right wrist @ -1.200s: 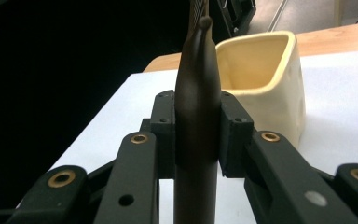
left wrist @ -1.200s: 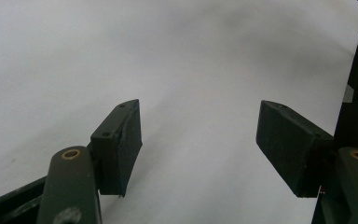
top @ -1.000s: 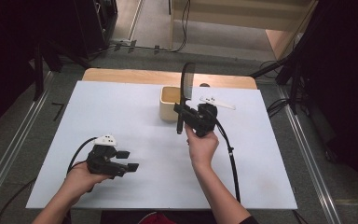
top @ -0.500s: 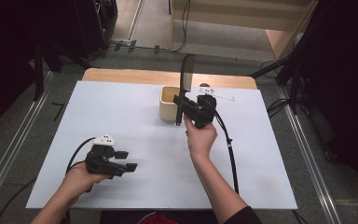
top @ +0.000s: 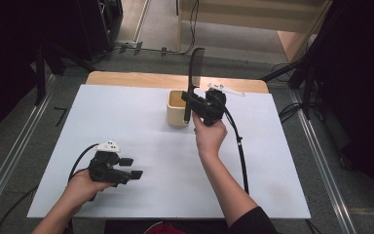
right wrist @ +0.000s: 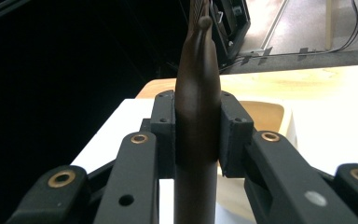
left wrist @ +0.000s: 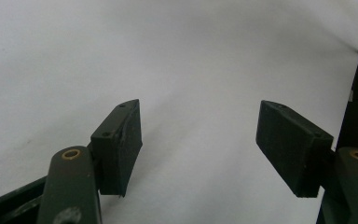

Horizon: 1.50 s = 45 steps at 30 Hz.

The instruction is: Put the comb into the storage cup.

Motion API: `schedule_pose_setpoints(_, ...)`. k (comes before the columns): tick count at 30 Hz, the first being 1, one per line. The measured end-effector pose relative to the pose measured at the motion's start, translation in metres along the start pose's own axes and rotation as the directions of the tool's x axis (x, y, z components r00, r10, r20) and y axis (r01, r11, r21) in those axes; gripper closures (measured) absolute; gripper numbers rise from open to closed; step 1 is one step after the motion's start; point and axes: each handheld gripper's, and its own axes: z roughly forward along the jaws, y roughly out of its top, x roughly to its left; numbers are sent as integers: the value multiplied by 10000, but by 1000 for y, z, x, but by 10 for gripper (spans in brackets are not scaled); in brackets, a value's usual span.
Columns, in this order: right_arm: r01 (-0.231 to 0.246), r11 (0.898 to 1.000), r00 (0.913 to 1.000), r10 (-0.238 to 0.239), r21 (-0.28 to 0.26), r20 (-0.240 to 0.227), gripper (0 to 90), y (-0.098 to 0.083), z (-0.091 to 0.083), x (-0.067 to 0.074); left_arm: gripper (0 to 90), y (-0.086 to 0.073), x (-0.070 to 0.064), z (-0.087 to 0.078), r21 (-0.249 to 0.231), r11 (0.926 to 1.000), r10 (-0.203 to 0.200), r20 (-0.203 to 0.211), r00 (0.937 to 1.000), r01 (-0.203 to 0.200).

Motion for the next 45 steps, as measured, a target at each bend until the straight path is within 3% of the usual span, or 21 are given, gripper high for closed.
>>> schedule_pose_setpoints(5,-101,9999,9999,101,-104,17,697,6,4,-1,323,0,1,-1,-8,10000,8,-7,10000,-8)
schedule_pose_setpoints(22,307,9991,9990,-297,-301,342,697,26,25,-5,323,0,1,-1,-8,10000,35,56,10000,-35)
schedule_pose_setpoints(32,781,9962,9955,-759,-372,573,697,36,37,-11,323,0,2,0,-24,10000,12,119,9999,-11)
schedule_pose_setpoints(45,696,9961,9955,-659,-539,679,697,39,56,-18,323,-1,2,0,18,10000,20,144,9999,-20)
